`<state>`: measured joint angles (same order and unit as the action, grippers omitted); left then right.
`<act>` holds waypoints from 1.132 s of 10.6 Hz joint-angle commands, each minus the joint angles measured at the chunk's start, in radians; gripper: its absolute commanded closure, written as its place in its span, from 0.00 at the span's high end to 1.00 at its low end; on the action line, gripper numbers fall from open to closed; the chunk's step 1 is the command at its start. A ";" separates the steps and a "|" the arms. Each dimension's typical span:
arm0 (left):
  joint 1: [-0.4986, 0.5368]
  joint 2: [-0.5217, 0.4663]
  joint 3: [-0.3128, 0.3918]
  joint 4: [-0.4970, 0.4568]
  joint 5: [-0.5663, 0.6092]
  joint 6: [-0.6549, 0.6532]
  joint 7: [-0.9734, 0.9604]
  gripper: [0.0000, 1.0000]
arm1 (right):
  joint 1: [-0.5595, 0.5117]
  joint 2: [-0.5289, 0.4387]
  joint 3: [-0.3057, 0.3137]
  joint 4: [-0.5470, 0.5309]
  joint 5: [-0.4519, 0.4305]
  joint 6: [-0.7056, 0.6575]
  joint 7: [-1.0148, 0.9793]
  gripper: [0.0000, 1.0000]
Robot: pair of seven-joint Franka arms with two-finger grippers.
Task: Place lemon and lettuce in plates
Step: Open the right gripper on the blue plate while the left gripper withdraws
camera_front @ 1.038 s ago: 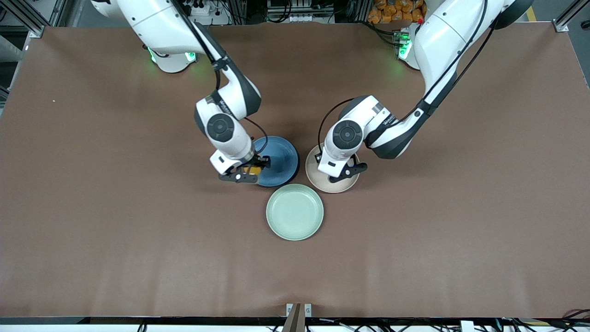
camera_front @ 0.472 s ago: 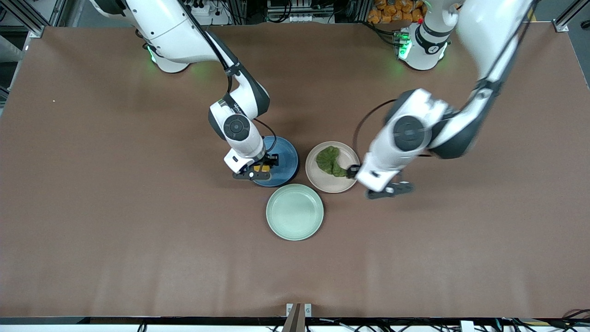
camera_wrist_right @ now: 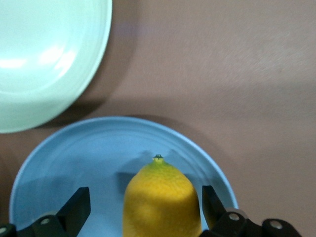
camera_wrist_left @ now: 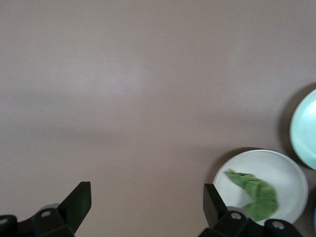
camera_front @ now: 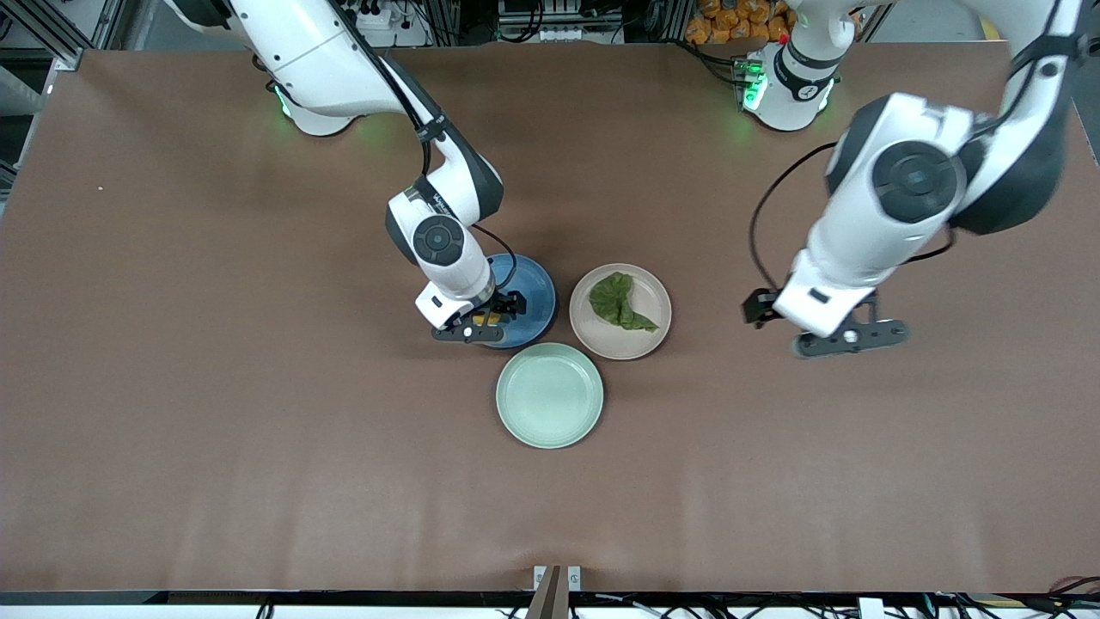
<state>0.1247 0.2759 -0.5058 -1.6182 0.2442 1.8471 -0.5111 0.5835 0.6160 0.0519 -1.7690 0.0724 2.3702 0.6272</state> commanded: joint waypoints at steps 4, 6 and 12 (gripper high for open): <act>0.041 -0.116 0.108 0.044 -0.060 -0.201 0.163 1.00 | -0.099 -0.039 -0.010 0.268 -0.019 -0.411 -0.116 1.00; 0.035 -0.122 0.154 0.104 -0.115 -0.268 0.187 1.00 | -0.148 -0.048 -0.046 0.334 -0.020 -0.520 -0.267 1.00; -0.043 -0.188 0.301 0.158 -0.218 -0.336 0.214 1.00 | -0.315 -0.182 -0.178 0.359 -0.022 -0.698 -0.738 1.00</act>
<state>0.1179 0.0971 -0.2607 -1.4999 0.0690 1.5569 -0.3171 0.3384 0.4976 -0.1385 -1.3900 0.0559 1.7120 -0.0171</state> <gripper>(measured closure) 0.000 0.000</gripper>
